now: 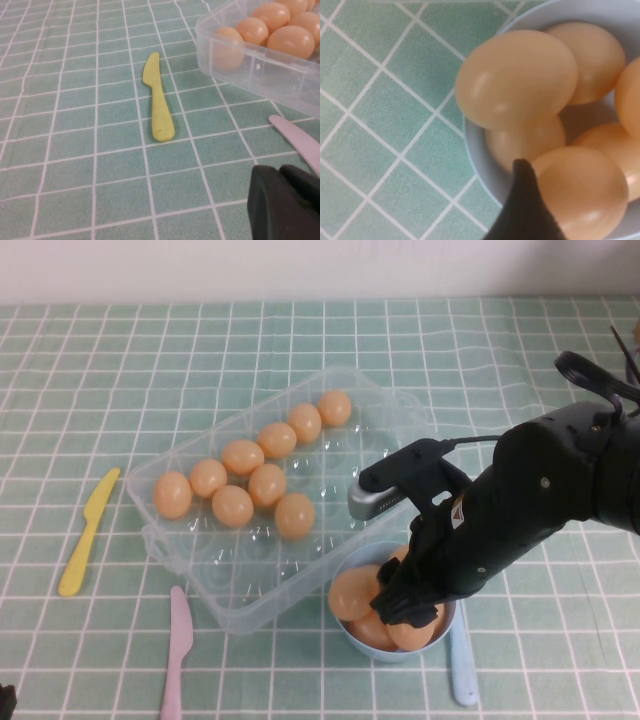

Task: Take an egg out of the egg box

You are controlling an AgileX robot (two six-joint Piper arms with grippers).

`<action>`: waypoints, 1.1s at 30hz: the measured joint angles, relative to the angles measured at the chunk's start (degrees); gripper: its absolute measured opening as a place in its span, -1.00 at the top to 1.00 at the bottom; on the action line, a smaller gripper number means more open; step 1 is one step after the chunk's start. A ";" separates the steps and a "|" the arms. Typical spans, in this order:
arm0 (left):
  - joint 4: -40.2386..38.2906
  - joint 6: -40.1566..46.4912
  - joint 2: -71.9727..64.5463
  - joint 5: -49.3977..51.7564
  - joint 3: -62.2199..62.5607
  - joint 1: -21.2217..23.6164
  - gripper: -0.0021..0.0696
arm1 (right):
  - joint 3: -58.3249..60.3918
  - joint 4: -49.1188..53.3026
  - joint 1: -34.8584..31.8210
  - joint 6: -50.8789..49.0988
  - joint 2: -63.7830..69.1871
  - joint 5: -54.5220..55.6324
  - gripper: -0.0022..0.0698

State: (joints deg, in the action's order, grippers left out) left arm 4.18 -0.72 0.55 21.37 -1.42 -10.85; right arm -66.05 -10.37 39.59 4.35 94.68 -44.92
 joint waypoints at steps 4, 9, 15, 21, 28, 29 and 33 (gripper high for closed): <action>0.00 0.00 0.00 0.00 0.00 0.00 0.96 | 0.00 0.00 0.00 0.00 -0.45 -0.74 -0.28; 0.00 0.00 0.00 0.00 0.00 0.00 0.95 | 0.00 0.00 0.00 0.00 -4.31 -1.66 -0.28; 0.00 0.00 0.00 0.00 0.00 0.00 0.95 | 0.00 -0.97 0.00 0.00 -12.06 -5.88 0.02; 0.00 0.00 0.00 0.00 0.00 0.00 0.96 | 0.00 -4.16 0.00 -0.10 -16.80 -14.21 0.83; 0.00 0.00 0.00 0.00 0.00 0.00 0.96 | 0.04 -4.45 0.00 0.01 -19.51 -20.00 0.97; 0.00 0.00 0.00 0.00 0.00 0.00 0.96 | 0.04 -4.45 0.00 0.01 -20.02 -20.72 0.97; 0.00 0.00 0.00 0.00 0.00 0.00 0.96 | 0.04 -3.95 0.00 1.16 -22.06 -23.46 0.98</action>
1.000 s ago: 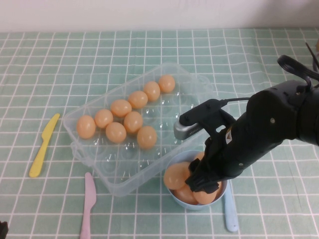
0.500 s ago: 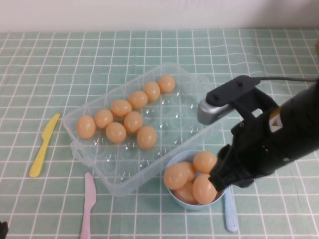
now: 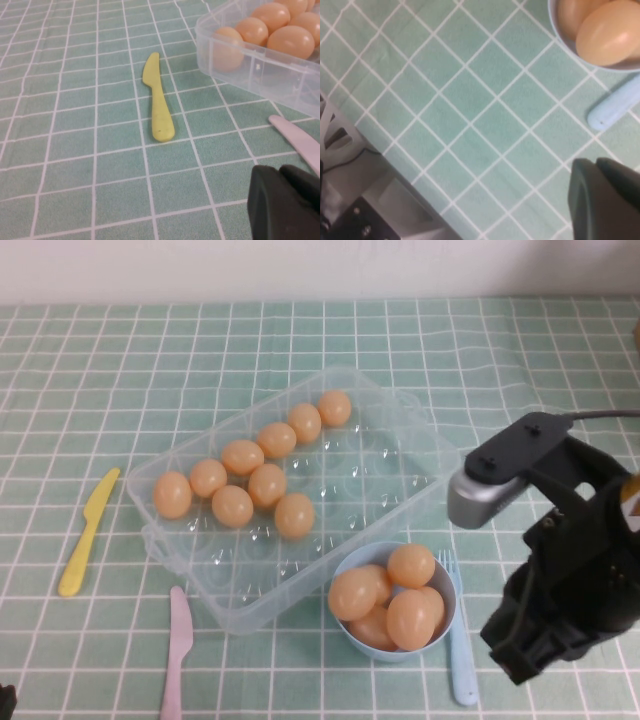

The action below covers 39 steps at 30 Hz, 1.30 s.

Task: Take an egg out of the egg box

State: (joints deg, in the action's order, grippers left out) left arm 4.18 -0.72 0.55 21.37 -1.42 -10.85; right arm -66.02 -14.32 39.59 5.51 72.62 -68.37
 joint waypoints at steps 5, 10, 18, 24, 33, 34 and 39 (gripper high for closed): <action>0.00 0.00 0.00 0.00 0.00 0.00 0.96 | 0.00 1.20 0.00 0.63 -2.28 -2.11 0.98; 0.00 0.00 0.00 0.00 0.00 0.00 0.95 | 0.00 2.45 0.00 3.85 -2.62 -2.25 0.98; 0.00 0.00 0.00 0.00 0.00 0.00 0.95 | 1.00 5.18 0.00 4.65 -3.05 2.81 0.99; 0.00 0.00 0.00 0.00 0.00 0.00 0.95 | 14.16 5.64 -3.71 4.74 -10.84 22.99 0.99; 0.00 0.00 0.00 0.00 0.00 0.00 0.96 | 48.52 6.14 -21.19 4.74 -35.56 55.38 0.99; 0.00 0.00 0.00 0.00 0.00 0.00 0.96 | 52.07 6.14 -23.23 4.74 -38.97 58.25 0.99; 0.00 0.00 0.00 0.00 0.00 0.00 0.96 | 64.26 6.03 -30.76 4.74 -53.50 65.42 0.99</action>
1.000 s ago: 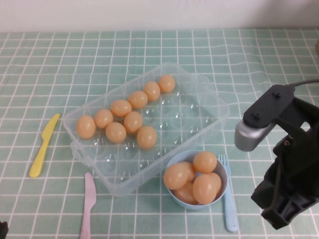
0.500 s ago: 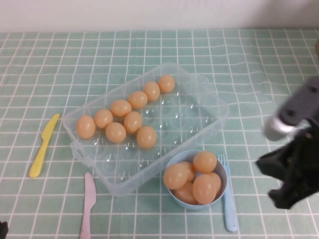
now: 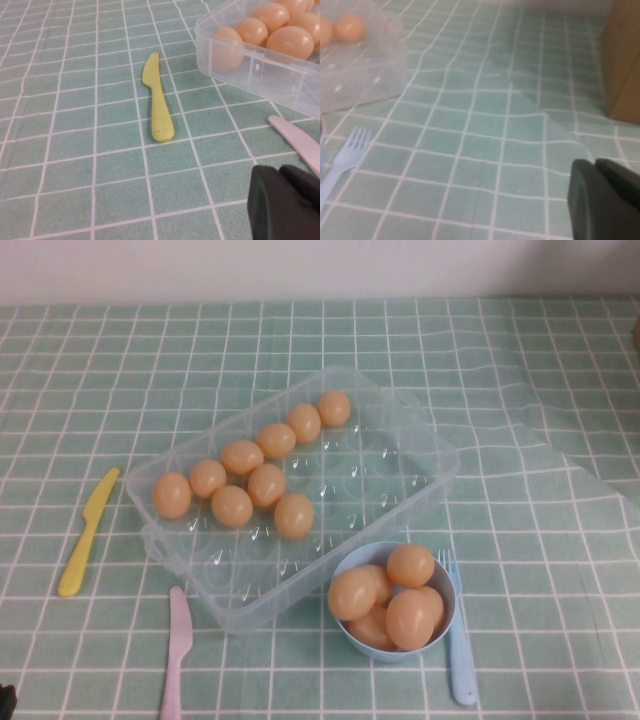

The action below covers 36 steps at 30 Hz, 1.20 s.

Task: Take an egg out of the egg box

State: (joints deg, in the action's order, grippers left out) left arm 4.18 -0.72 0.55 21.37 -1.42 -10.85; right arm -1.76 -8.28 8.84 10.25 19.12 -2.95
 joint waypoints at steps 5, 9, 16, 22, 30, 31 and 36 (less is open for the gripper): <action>0.00 0.00 0.00 0.00 0.00 0.00 0.95 | 3.18 -2.24 -4.74 0.00 -10.20 0.03 0.99; 0.00 0.00 0.00 0.00 0.00 0.00 0.96 | 3.18 -2.63 -6.07 0.00 -15.98 -4.93 0.99; 0.00 0.00 0.00 0.00 0.00 0.00 0.96 | 3.21 -2.63 -6.26 0.04 -19.54 -15.87 0.99; 0.00 0.00 0.00 0.00 0.00 0.00 0.96 | 3.21 -2.63 -6.26 0.04 -19.54 -17.93 0.99; 0.00 0.00 0.00 0.00 0.00 0.00 0.96 | 3.21 -2.63 -6.26 0.04 -19.54 -18.05 0.99; 0.00 0.00 0.00 0.00 0.00 0.00 0.96 | 3.21 -2.63 -6.26 0.04 -19.54 -18.05 0.99; 0.00 0.00 0.00 0.00 0.00 0.00 0.96 | 3.21 -2.63 -6.26 0.04 -19.54 -18.05 0.99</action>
